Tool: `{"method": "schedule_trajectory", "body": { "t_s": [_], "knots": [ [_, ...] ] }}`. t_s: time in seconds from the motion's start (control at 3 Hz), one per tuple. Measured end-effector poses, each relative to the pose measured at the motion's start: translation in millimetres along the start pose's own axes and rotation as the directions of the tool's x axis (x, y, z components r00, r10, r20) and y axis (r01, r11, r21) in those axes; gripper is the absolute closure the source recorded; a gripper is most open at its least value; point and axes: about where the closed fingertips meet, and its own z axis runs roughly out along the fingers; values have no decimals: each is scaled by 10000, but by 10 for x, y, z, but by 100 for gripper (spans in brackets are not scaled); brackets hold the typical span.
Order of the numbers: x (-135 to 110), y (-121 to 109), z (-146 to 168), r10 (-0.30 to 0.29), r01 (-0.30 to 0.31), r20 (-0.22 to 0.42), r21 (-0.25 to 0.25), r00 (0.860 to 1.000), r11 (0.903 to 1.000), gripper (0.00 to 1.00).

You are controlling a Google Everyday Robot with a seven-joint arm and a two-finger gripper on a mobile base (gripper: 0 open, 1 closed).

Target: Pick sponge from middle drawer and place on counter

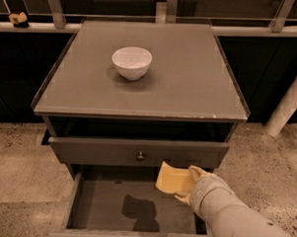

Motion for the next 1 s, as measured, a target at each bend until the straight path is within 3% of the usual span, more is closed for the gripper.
{"method": "schedule_trajectory", "body": {
  "t_s": [0.33, 0.67, 1.0],
  "knots": [
    [1, 0, 1, 1, -1, -2, 0, 10000, 10000, 100],
    [-163, -168, 35, -596, 588, 212, 356, 9980, 9976, 100],
    [-531, -580, 8, -1413, 1326, 579, 1339, 9883, 9821, 100]
  ]
}}
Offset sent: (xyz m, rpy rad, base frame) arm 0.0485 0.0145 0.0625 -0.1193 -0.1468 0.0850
